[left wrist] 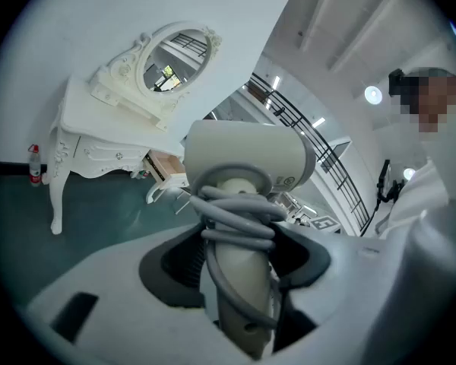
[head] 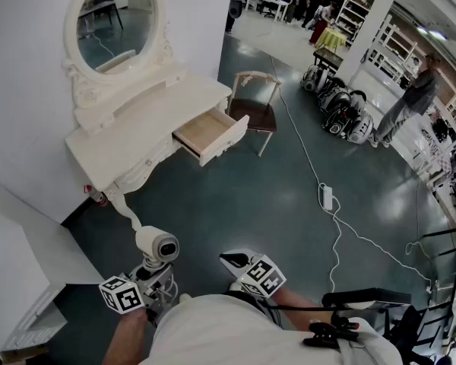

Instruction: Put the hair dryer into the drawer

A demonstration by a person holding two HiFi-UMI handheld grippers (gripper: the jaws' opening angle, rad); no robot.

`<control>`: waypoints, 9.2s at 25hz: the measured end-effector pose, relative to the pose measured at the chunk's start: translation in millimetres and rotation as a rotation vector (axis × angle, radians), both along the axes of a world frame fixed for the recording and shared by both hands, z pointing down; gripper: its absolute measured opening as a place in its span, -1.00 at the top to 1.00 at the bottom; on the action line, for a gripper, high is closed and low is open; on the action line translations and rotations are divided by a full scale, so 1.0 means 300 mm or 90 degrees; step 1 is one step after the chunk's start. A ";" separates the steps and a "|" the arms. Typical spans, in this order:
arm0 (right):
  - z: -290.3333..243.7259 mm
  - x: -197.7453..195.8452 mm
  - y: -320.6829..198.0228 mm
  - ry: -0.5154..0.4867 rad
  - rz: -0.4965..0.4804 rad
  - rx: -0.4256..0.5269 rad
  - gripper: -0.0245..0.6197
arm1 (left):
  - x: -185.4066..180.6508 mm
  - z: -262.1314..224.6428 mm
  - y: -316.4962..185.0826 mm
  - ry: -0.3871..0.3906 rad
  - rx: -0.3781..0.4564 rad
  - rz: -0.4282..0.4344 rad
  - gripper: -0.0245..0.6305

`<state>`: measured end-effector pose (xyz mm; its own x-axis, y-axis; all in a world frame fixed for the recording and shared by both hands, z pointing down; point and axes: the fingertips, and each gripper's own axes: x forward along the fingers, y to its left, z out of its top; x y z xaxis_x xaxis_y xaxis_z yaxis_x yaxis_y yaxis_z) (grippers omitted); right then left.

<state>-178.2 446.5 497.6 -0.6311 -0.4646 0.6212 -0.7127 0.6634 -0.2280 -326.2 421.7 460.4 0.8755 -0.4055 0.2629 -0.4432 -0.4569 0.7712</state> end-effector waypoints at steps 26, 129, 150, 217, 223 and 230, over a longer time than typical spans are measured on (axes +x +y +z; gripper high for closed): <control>0.092 -0.077 -0.135 0.048 0.115 -0.030 0.70 | -0.092 0.194 -0.195 -0.039 0.005 0.087 0.19; 0.269 1.736 -2.290 0.010 0.105 -0.122 0.82 | 1.282 1.137 -2.680 -0.572 -0.155 0.010 0.19; 0.305 1.696 -2.372 0.025 0.076 -0.150 0.81 | 1.270 1.216 -2.740 -0.621 -0.118 -0.011 0.13; 0.151 0.720 -1.674 0.025 -0.138 -0.039 0.92 | 0.801 0.253 -1.504 -0.263 0.072 -0.025 0.92; 0.151 0.622 -1.530 0.024 -0.149 -0.039 0.92 | 0.737 0.240 -1.345 -0.303 0.103 0.011 0.92; 0.153 0.532 -1.417 0.031 -0.177 -0.028 0.92 | 0.676 0.231 -1.238 -0.298 0.119 -0.001 0.92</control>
